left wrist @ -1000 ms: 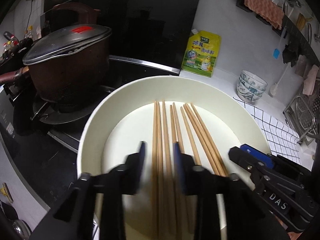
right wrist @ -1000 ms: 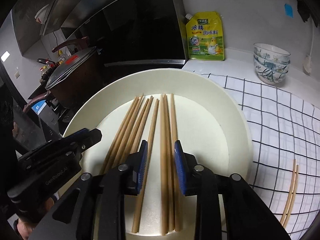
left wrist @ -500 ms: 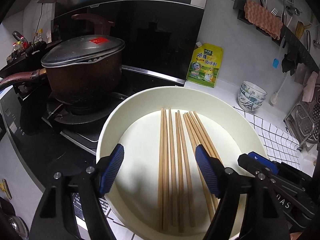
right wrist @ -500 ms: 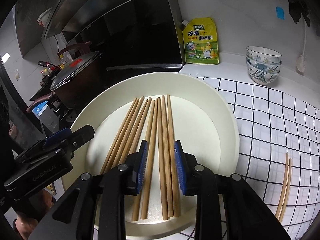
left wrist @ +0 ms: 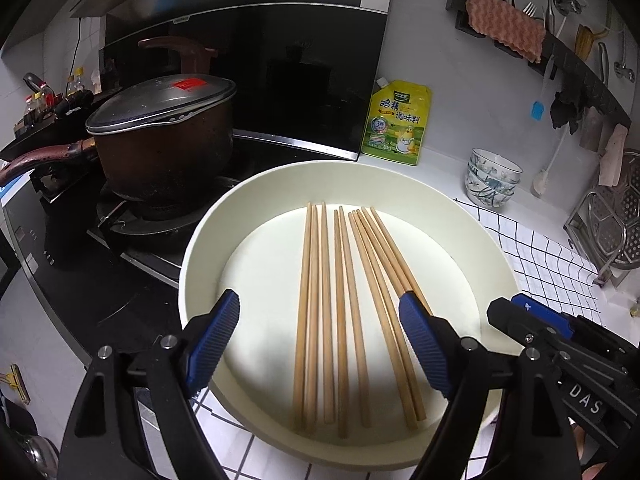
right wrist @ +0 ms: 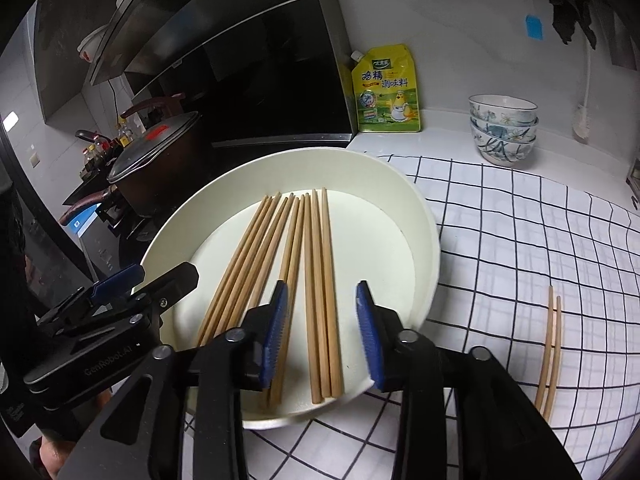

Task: Organize utensils
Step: 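Withdraw both open tools from the basin toward the last two chopsticks on the mat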

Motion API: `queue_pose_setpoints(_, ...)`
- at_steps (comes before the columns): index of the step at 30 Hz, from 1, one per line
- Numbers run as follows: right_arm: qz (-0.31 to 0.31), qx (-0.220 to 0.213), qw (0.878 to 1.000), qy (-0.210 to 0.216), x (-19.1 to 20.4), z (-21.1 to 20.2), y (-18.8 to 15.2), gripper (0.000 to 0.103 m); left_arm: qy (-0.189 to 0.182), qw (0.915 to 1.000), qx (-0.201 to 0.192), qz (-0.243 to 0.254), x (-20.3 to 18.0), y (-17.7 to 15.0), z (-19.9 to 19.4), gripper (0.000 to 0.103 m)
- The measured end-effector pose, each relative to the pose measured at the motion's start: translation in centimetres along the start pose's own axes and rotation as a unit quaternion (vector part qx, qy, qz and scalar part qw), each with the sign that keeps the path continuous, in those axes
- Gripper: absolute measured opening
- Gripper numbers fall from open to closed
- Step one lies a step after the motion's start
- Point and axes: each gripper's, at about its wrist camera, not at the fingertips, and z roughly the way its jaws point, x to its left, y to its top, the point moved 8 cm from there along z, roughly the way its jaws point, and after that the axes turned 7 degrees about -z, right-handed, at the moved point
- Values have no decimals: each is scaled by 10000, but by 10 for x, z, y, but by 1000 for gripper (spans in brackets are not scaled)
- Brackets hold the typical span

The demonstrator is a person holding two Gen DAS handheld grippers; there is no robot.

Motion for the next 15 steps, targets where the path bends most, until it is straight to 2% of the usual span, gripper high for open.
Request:
queue_pose_setpoints(9,137,-68,9996,-245,-24,-24,-19,39,-50,9998,-16,173,-20,-16,-13,84)
queue_pose_setpoints(15,210,-95,9986,-472,-47,-43,-37,44,-111,9996,-60,266,-37,-25,-22,88)
